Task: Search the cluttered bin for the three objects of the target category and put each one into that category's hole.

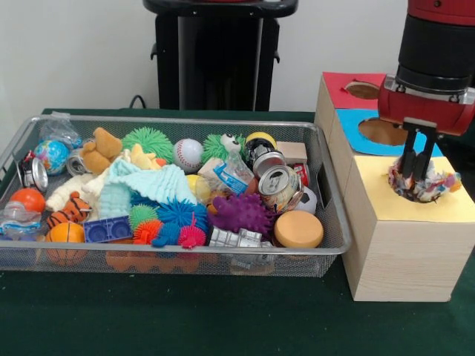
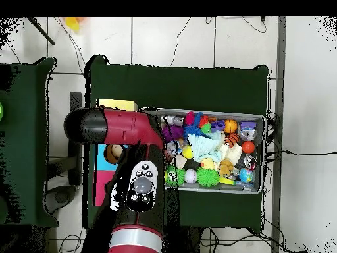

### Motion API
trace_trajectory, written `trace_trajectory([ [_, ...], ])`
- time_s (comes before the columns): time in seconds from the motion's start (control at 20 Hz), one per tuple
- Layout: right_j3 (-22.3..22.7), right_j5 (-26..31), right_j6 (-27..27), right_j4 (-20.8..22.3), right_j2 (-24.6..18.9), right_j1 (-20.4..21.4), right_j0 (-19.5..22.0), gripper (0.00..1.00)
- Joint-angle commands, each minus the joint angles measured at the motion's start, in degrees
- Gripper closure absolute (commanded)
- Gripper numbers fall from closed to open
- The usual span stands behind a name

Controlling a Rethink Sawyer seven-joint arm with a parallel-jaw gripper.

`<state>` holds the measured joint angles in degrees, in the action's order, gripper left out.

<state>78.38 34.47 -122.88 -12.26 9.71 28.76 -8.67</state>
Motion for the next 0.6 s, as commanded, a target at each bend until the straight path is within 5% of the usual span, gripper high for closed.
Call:
trace_trajectory([
  [0.05, 4.3, -3.7, -6.9, -1.9, -7.0, -3.3, 2.2, 1.00],
  [0.6, 3.3, -3.2, -7.4, -0.7, -5.4, -3.4, 1.3, 1.00],
])
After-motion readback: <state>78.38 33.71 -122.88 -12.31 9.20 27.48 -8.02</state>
